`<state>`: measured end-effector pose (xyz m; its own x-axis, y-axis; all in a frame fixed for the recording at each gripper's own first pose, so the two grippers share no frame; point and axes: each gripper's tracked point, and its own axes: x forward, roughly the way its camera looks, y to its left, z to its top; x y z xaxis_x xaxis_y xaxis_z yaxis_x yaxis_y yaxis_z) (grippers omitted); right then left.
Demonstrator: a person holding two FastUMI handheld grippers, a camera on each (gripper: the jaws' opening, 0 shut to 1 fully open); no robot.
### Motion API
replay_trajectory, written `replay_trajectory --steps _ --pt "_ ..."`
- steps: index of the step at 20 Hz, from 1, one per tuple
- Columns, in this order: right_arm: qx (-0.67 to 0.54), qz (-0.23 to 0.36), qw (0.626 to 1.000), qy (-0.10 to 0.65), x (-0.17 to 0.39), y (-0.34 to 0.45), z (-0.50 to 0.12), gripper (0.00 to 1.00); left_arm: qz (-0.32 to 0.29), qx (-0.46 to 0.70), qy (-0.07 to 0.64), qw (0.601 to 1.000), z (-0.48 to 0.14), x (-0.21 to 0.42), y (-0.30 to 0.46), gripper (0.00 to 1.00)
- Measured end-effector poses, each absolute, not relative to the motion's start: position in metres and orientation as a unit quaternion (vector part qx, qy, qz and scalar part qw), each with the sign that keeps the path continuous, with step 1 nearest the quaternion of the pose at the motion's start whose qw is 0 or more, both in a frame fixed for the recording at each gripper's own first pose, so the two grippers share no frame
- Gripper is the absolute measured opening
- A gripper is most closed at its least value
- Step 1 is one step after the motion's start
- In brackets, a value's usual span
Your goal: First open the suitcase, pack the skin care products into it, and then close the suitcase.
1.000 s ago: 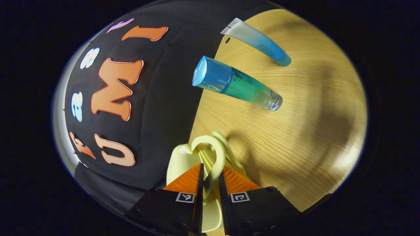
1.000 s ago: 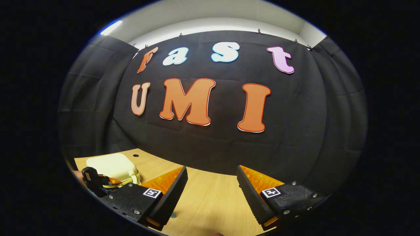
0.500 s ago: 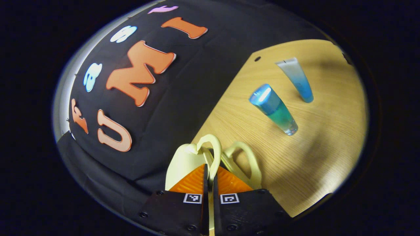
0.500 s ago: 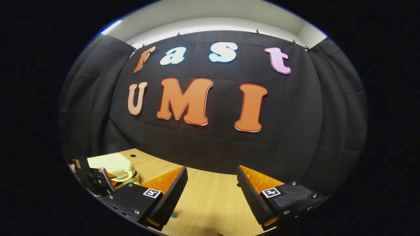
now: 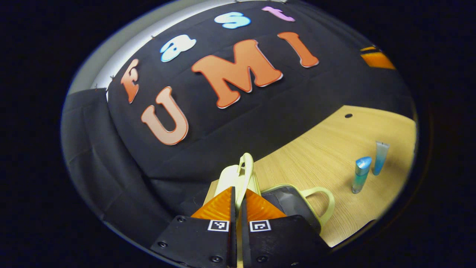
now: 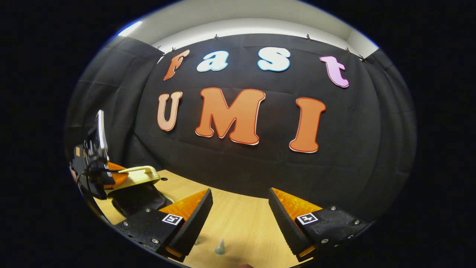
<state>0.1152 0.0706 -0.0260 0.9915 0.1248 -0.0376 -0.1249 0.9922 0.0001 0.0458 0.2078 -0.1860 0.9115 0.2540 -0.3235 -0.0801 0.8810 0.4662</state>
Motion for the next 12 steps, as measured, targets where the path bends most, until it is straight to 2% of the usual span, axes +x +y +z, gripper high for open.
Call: replay_trajectory --steps 6,12 --pt "-0.012 0.074 0.997 0.020 0.122 0.118 -0.018 0.95 0.140 0.139 0.171 0.965 -0.163 0.030 0.277 0.06" --pt "-0.006 0.060 0.998 0.035 0.127 0.150 -0.020 0.95 0.194 0.123 0.185 0.955 -0.175 0.015 0.393 0.06"
